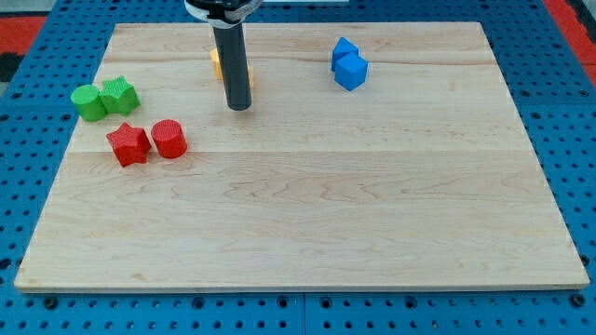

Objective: Nudge the yellow heart slightly up

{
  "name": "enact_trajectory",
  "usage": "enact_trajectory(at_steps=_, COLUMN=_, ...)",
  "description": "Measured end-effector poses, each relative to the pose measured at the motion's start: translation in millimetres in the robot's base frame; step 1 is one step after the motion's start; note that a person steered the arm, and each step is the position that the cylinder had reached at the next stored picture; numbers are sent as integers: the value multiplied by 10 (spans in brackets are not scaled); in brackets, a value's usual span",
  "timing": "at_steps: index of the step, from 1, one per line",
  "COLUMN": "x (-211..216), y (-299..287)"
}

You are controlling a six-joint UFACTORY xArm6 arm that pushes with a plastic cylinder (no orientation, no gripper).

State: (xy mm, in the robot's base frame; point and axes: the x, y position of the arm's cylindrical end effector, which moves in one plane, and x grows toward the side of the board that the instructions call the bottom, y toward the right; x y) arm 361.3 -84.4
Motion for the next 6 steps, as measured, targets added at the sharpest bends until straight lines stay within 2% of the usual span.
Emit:
enact_trajectory(at_steps=3, x=-65, y=-318)
enact_trajectory(at_steps=6, x=-97, y=145)
